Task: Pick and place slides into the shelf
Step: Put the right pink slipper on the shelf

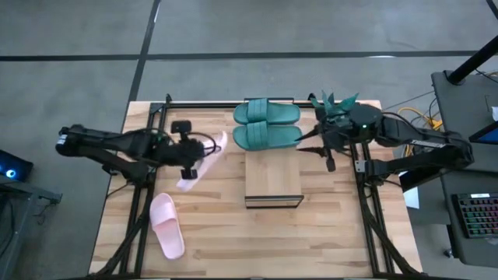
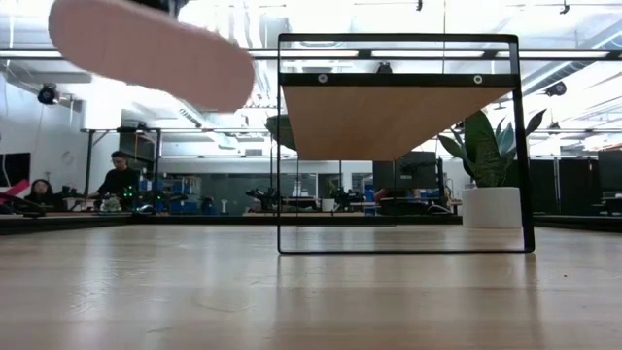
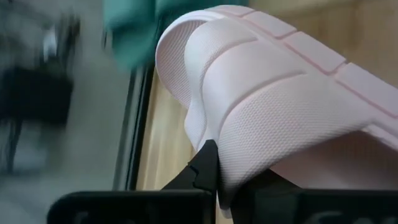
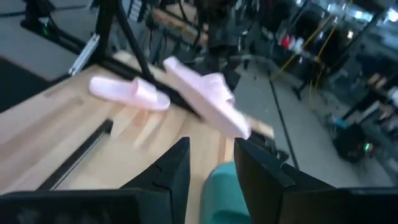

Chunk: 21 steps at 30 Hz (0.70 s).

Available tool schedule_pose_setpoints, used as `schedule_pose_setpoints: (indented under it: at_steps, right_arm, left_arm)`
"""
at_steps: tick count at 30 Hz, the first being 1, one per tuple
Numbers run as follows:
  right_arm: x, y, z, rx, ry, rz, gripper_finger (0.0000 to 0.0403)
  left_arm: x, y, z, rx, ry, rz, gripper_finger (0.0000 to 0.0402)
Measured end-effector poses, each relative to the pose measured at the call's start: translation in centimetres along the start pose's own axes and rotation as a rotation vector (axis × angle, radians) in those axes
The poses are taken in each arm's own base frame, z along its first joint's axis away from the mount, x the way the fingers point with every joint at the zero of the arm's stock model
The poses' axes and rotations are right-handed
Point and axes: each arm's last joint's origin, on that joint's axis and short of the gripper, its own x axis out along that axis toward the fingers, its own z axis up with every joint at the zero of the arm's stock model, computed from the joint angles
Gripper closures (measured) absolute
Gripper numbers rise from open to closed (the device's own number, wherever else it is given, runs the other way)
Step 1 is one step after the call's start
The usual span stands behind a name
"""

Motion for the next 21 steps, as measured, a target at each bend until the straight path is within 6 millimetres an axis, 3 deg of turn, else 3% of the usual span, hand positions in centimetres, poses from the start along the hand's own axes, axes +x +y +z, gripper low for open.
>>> schedule_pose_setpoints:
  at_steps: [4,10,15,21]
  right_arm:
    - [-0.2,0.0,0.3,-0.005,-0.035,0.008,0.0294]
    - [1.5,0.8,0.1,-0.001,-0.132,0.283,0.0284]
    - [3.2,1.2,-0.4,-0.170,-0.091,0.254,0.0241]
    - [5.6,1.6,-0.9,-0.244,-0.073,0.259,0.0175]
  left_arm:
    - [-0.6,-1.0,1.4,0.124,-0.131,-0.018,0.0401]
    - [0.0,-1.9,2.7,0.248,-0.197,-0.006,0.0401]
    - [0.5,-2.4,3.7,0.315,-0.240,0.012,0.0402]
    - [0.6,-2.5,4.7,0.384,-0.290,0.030,0.0402]
